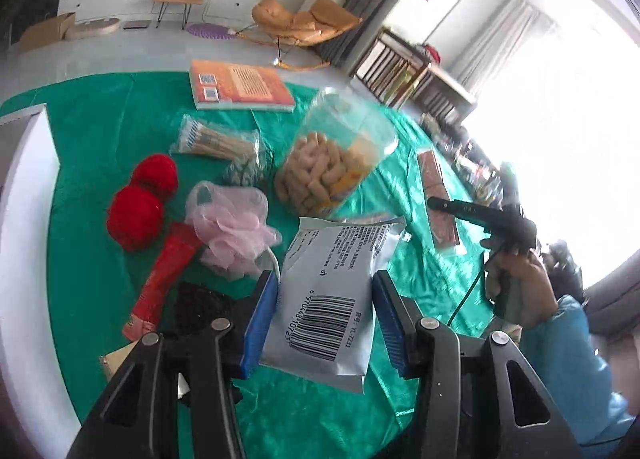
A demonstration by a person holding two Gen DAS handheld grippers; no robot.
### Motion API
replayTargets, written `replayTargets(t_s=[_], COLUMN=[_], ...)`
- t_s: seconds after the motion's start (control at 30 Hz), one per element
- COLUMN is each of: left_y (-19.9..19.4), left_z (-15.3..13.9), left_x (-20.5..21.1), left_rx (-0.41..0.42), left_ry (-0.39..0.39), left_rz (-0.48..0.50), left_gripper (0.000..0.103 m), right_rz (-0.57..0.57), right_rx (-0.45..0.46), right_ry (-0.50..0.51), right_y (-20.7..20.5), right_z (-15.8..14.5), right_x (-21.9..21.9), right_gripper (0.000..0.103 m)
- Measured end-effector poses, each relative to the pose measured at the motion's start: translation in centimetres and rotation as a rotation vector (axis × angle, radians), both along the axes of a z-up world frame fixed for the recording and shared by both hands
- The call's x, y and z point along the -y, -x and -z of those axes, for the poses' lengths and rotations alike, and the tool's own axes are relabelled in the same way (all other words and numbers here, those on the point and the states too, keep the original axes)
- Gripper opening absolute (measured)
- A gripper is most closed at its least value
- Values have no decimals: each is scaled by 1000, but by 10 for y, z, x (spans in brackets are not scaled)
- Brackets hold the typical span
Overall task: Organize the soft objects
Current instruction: 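Grasp the pink strip bundle with right tool while left tool grasps the white barcode packet, then carry both items over the white box and open both tools to drop them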
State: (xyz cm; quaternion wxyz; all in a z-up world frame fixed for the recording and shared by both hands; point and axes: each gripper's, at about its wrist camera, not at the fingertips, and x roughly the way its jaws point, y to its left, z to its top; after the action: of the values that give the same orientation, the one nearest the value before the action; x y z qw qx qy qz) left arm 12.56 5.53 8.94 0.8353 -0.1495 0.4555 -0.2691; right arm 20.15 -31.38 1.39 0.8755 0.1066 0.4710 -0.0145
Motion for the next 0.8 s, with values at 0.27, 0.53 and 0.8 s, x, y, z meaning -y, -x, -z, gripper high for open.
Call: replayTargets(t_s=[0.27, 0.53, 0.8], left_y=[20, 90, 132], left_z=[-50, -63, -26], left_x=[-103, -247, -284], left_rx=[80, 132, 158], left_ry=[87, -155, -557], left_rz=[-177, -526, -875], left_gripper=[49, 49, 103], right_rz=[-174, -612, -849], right_rx=[164, 191, 13], right_ry=[0, -284, -500], right_y=[7, 53, 77], right_z=[-99, -154, -109], right_x=[-83, -277, -428], right_gripper=[22, 22, 91])
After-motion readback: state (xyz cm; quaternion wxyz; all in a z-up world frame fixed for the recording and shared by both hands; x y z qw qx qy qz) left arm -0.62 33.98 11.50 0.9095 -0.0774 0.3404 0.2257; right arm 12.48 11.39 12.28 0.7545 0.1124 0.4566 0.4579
